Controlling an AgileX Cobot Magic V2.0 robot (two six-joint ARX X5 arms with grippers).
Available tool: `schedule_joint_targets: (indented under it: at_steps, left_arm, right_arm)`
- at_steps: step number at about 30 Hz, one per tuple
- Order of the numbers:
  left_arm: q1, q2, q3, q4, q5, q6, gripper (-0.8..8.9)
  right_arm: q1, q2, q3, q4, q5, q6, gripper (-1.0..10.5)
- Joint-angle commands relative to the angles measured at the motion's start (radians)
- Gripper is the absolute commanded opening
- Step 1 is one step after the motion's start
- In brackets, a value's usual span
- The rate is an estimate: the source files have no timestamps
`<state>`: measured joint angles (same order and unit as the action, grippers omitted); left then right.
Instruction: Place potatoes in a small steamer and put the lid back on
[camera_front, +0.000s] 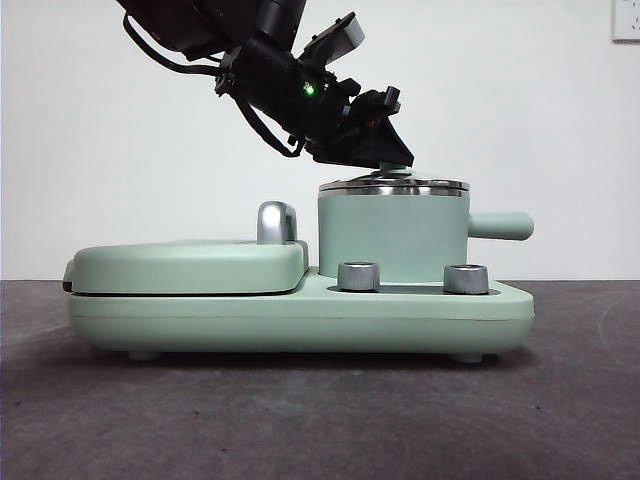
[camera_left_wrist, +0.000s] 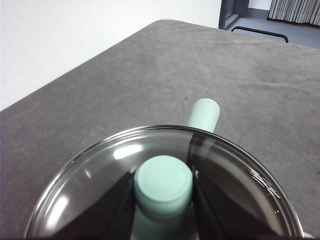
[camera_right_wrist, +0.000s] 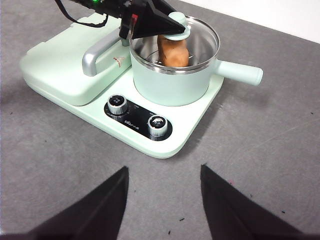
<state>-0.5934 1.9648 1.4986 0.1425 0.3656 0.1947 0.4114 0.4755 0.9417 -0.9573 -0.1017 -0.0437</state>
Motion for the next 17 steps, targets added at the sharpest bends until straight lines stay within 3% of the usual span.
schedule_joint_targets:
  at_steps: [1,9,17]
  left_arm:
    - [-0.013,0.02,0.028,0.015,0.006,0.003,2.71]
    - [-0.01,-0.022,0.029,0.006,0.005,-0.033,3.43]
    - [0.02,-0.18,0.028,-0.135,0.001,-0.243,3.42]
  right_arm:
    - [0.005,0.006,0.006,0.007,0.001,0.015,2.2]
    - [0.005,0.006,0.006,0.008,0.001,0.014,2.2]
    - [0.005,0.006,0.006,0.015,0.001,0.014,2.2]
